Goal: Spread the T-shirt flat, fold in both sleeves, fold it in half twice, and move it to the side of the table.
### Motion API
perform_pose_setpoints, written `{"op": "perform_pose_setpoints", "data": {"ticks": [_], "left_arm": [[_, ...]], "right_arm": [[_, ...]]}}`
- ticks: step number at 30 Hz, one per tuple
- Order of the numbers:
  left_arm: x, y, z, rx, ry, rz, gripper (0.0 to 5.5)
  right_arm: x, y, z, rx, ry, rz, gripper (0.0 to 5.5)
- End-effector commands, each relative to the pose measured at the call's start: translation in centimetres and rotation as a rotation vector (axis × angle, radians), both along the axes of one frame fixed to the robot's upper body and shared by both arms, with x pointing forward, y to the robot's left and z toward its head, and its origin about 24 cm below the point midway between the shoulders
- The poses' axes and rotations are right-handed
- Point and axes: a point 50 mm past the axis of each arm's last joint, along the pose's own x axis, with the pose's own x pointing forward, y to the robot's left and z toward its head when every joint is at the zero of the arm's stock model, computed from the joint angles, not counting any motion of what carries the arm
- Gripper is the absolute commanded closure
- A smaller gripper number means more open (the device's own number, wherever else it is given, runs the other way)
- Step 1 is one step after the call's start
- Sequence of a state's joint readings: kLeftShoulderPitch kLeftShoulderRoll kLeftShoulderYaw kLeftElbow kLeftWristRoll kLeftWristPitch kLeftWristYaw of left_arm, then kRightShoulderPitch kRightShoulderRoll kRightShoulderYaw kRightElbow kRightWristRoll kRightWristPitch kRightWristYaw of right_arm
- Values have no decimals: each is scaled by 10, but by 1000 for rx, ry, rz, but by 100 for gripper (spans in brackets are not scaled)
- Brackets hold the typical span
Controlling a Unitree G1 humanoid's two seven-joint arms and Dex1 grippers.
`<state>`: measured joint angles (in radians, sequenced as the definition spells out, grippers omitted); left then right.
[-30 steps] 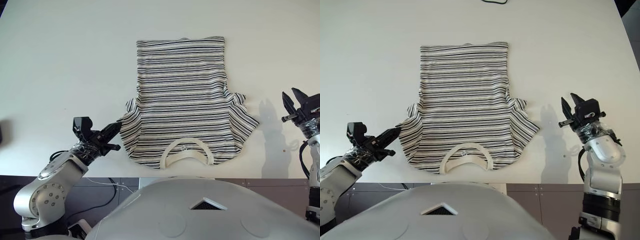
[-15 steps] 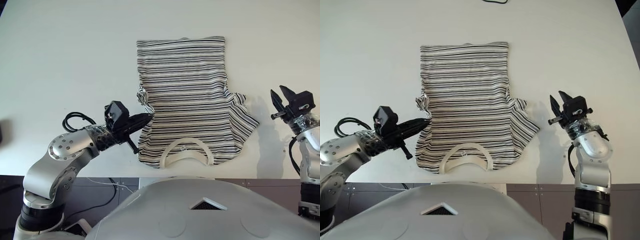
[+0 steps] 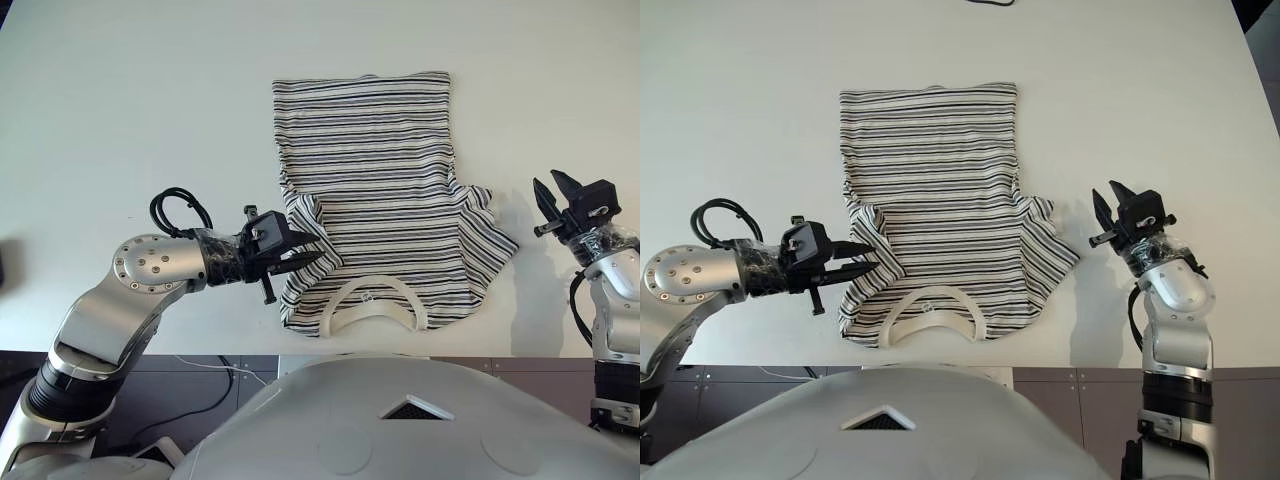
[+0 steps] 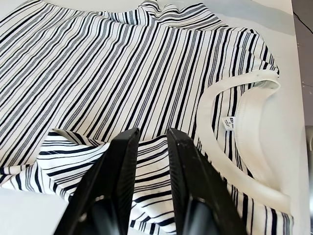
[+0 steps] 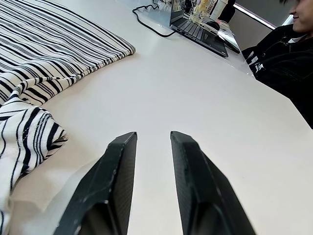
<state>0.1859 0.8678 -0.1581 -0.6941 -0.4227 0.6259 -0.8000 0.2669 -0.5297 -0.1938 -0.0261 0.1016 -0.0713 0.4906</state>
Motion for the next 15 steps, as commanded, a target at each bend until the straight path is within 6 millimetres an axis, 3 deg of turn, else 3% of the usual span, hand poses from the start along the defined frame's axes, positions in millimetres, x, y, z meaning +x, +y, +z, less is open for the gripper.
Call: {"op": "perform_pose_setpoints", "data": {"ticks": [1,5,9,15], "left_arm": [[6,2,7,-54,18,35,417],[-18,15,-11,31,17,33,417],[-58,23,-31,109,-2,27,417],[-74,30,-49,149,13,48,417]], "right_arm": [[-2,2,-1,8,8,1,425],[-33,-4,-6,198,97,-111,425],[-77,-4,-2,456,253,-229,425],[-92,17,-5,712,478,-289,425]]}}
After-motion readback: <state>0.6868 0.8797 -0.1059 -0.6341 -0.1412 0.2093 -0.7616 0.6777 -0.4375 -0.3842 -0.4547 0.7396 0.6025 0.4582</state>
